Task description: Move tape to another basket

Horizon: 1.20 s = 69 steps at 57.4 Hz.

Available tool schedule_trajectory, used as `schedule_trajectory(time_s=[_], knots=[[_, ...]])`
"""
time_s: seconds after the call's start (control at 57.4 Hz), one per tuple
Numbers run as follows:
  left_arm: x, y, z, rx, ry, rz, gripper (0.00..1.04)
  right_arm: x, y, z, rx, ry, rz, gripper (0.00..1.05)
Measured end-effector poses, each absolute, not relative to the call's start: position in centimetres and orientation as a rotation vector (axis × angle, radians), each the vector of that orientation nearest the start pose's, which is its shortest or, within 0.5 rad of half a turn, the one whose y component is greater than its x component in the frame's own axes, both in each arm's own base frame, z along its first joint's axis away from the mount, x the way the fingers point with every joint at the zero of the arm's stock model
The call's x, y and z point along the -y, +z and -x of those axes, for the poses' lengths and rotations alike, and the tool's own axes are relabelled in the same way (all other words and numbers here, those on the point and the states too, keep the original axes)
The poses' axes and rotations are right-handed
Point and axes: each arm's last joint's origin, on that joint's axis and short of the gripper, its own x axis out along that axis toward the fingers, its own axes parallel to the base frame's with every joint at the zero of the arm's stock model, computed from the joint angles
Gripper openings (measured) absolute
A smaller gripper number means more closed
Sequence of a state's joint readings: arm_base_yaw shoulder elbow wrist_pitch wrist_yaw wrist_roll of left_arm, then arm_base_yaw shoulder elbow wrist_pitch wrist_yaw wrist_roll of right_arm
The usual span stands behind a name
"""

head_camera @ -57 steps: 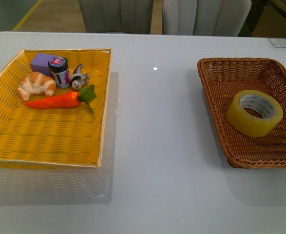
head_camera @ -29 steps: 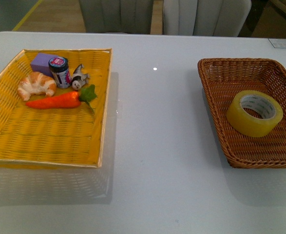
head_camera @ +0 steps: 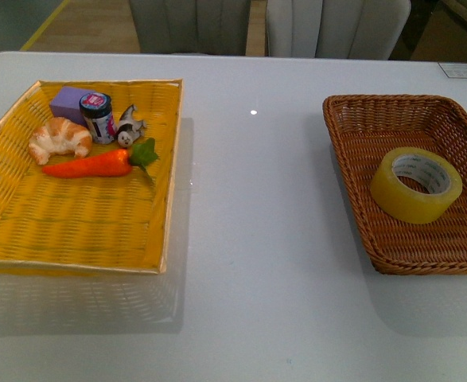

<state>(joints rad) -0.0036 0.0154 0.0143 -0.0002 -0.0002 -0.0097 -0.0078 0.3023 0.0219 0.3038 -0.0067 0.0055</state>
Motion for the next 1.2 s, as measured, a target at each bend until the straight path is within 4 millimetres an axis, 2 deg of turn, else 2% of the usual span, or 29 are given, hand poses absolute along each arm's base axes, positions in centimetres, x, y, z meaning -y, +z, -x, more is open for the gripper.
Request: schedule_trajectory(time_s=[0.418, 0.557, 1.045, 1.132, 1.202], knots=[[0.0, 16.7, -9.8, -0.001, -0.004, 0.010, 0.02, 0.0, 17.4, -10.8, 0.023, -0.001, -0.005, 0.02], [0.0, 16.7, -9.8, -0.001, -0.004, 0.010, 0.02, 0.0, 17.1, -9.7, 0.017, -0.004, -0.006, 0.02], [0.0, 16.7, -9.8, -0.001, -0.004, 0.010, 0.02, 0.0, 17.1, -9.7, 0.018, -0.004, -0.006, 0.02], [0.0, 16.7, -9.8, -0.001, -0.004, 0.010, 0.02, 0.0, 17.1, -9.7, 0.018, -0.004, -0.004, 0.15], [0.0, 16.7, -9.8, -0.001, -0.004, 0.010, 0.13, 0.0, 17.1, -9.7, 0.018, -0.004, -0.004, 0.28]])
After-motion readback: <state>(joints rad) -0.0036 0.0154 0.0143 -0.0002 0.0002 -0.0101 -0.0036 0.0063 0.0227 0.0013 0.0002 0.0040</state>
